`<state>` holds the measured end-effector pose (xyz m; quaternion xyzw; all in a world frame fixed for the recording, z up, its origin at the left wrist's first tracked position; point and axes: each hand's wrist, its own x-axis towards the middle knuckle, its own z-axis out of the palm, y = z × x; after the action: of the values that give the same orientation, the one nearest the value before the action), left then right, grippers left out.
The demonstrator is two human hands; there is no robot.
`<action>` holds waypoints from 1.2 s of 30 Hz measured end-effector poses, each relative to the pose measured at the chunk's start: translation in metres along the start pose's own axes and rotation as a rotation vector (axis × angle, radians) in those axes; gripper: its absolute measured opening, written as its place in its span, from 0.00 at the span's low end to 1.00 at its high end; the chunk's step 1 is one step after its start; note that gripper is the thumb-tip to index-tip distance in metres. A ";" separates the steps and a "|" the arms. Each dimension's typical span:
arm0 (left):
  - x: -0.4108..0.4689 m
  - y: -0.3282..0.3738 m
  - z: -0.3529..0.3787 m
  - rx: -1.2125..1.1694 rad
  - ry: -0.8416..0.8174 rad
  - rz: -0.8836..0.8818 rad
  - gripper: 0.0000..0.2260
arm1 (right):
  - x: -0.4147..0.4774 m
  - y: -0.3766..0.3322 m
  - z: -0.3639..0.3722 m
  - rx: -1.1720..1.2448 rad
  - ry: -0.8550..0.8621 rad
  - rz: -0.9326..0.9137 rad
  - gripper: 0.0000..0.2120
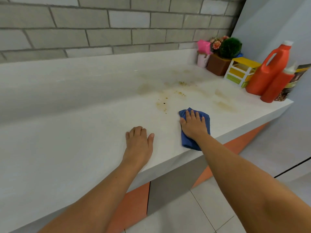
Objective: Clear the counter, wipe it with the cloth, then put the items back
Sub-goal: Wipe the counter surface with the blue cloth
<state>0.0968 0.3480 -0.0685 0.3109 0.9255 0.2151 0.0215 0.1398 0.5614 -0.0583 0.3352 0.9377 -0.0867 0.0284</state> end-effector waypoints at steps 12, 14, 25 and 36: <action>-0.001 -0.001 -0.001 -0.011 0.025 0.005 0.21 | -0.016 0.043 -0.003 0.034 0.027 -0.025 0.24; -0.001 -0.001 0.000 -0.008 0.023 -0.006 0.21 | 0.007 0.034 -0.003 0.017 0.031 0.019 0.25; 0.000 0.021 0.001 -0.065 0.167 -0.187 0.23 | -0.076 -0.009 0.015 0.055 -0.035 -0.551 0.23; 0.027 0.089 0.042 0.102 0.114 -0.367 0.27 | -0.002 0.054 -0.004 0.013 -0.058 -0.253 0.25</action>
<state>0.1328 0.4433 -0.0674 0.1252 0.9761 0.1775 -0.0079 0.1760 0.6020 -0.0615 0.2117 0.9707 -0.1055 0.0419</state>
